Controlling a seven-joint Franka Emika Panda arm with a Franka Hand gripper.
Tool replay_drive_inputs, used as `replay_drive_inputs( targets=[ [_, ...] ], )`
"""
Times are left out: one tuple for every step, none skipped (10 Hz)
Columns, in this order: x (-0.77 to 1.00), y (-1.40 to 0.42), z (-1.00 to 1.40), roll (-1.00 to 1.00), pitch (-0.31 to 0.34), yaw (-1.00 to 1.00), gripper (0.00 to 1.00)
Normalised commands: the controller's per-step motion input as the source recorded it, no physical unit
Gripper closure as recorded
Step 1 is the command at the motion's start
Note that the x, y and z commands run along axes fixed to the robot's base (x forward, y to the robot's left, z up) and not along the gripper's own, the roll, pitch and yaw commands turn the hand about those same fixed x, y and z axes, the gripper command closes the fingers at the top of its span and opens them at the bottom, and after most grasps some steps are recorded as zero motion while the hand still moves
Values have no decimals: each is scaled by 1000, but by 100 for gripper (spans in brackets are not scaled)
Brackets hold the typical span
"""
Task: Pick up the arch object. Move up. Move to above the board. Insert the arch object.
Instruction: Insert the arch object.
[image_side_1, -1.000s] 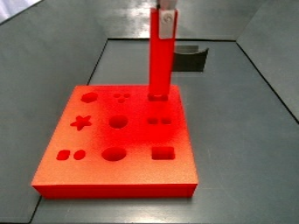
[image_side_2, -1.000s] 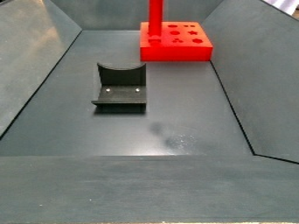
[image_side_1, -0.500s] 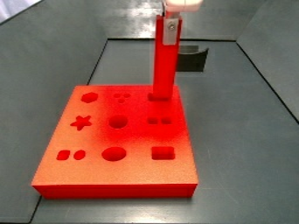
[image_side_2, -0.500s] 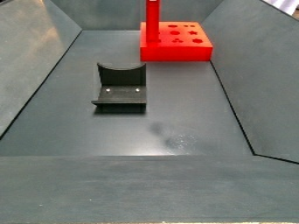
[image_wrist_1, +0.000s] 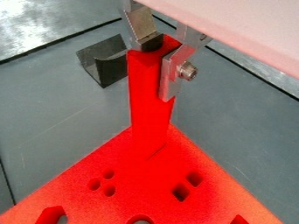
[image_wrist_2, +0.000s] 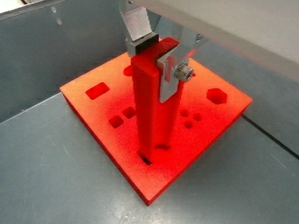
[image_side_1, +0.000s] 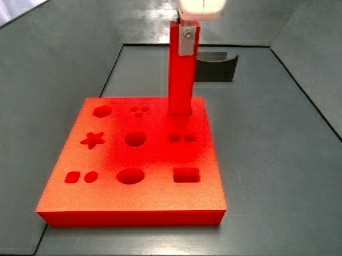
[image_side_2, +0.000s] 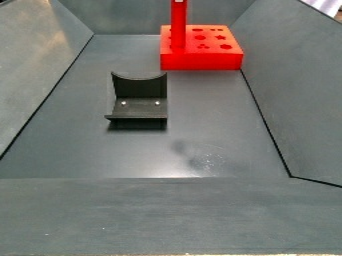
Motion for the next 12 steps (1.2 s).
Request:
replay_drive_inputs(
  targets=[
    [131,0,-169,0,0,-94,100],
    [283,-49,-194,-9,0,-86,100],
    [409,-60,-189,-9,0,-69,100],
    [254,0,-277,10,44,-97,100],
    [0,0,-329,34,21,-117,100],
    [0,0,-443,54,0,-80,100],
    [0,0,-629,89,-9,-114,100],
    [0,0,-623,69,0,-180,100],
    [0,0,-474,63,0,-171,100],
    [0,-11,-363,104,0,-106,100],
    [0,-117,-346,124,0,-94,100],
    [-29,0,-57,0,-100,0,100]
  ],
)
